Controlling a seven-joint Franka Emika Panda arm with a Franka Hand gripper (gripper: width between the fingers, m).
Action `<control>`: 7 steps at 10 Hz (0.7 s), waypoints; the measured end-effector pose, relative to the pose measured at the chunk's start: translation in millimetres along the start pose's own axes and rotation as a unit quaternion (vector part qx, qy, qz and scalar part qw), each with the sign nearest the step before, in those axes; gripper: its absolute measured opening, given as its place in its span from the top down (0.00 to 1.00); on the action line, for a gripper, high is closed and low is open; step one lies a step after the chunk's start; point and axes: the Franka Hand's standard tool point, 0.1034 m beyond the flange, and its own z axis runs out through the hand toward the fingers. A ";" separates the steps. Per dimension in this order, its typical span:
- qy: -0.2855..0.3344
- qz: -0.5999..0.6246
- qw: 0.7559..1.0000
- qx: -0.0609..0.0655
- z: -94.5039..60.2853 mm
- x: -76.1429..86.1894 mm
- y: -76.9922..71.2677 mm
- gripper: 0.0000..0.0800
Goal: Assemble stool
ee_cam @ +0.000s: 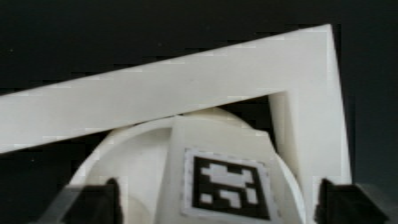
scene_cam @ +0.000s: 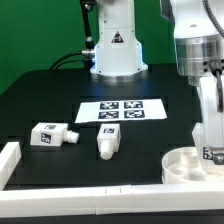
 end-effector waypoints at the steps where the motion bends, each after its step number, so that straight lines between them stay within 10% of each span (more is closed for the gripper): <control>1: -0.006 -0.060 0.998 0.005 -7.8 -1.1 -3.2 0.24; 3: -0.017 -0.169 0.985 0.016 -32.9 -5.2 -0.7 0.19; 7: -0.014 -0.322 0.946 0.017 -35.1 -3.9 1.9 0.19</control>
Offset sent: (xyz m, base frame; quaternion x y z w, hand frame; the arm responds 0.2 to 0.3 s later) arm -0.0274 0.0088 0.0336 -0.0303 -0.0336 -0.3270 0.9439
